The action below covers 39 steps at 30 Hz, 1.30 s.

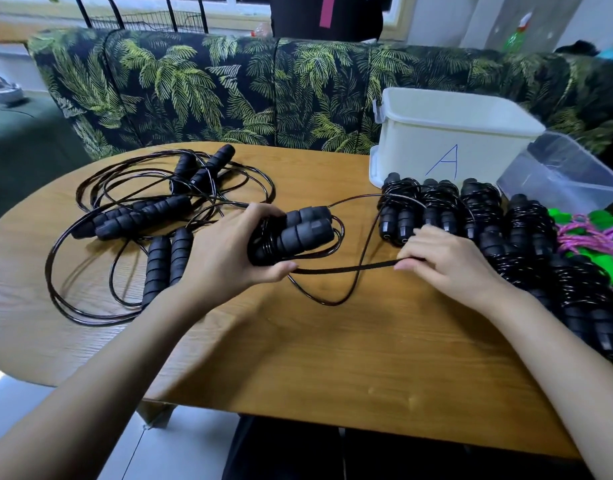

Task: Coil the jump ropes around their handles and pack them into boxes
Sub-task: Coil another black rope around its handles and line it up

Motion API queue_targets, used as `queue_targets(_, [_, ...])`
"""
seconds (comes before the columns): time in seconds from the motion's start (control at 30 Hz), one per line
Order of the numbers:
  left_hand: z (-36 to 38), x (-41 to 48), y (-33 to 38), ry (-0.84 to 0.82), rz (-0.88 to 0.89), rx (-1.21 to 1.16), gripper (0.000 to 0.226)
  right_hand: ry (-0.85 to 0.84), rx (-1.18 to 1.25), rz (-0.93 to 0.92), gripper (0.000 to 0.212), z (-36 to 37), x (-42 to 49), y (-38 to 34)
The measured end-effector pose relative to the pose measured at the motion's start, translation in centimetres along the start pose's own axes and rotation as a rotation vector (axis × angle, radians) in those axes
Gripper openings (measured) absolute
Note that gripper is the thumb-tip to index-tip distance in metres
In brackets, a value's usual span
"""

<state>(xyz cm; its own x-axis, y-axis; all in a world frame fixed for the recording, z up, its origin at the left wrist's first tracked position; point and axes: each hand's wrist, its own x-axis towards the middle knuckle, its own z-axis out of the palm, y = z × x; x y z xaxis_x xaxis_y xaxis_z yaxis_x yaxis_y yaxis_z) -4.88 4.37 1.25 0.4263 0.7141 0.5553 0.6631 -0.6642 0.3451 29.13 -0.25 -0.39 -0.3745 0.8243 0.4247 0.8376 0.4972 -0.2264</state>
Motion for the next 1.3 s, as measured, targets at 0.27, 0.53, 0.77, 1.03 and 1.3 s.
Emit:
queue_targets(0.27, [0.2, 0.4, 2.5, -0.015, 0.448, 0.101, 0.073, -0.027, 0.142, 0.289, 0.015, -0.5, 7.2, -1.0])
queue_targets(0.53, [2.2, 0.1, 3.2, 0.000, 0.280, 0.546, 0.123, 0.218, -0.044, 0.204, 0.026, -1.8, 10.3, -7.6])
queue_targets(0.77, [3.0, 0.7, 2.1, 0.019, 0.112, 0.618, 0.100, 0.199, 0.074, 0.155, 0.025, -0.4, 4.6, -12.2])
queue_targets(1.03, [2.1, 0.9, 2.7, 0.053, 0.018, 0.423, 0.089, 0.031, 0.336, 0.298, 0.022, 1.6, 1.8, -11.9])
queue_targets(1.3, [1.3, 1.1, 3.0, -0.003, -0.107, 0.120, 0.090, -0.079, 0.473, 0.440, 0.022, 1.9, 2.2, -11.4])
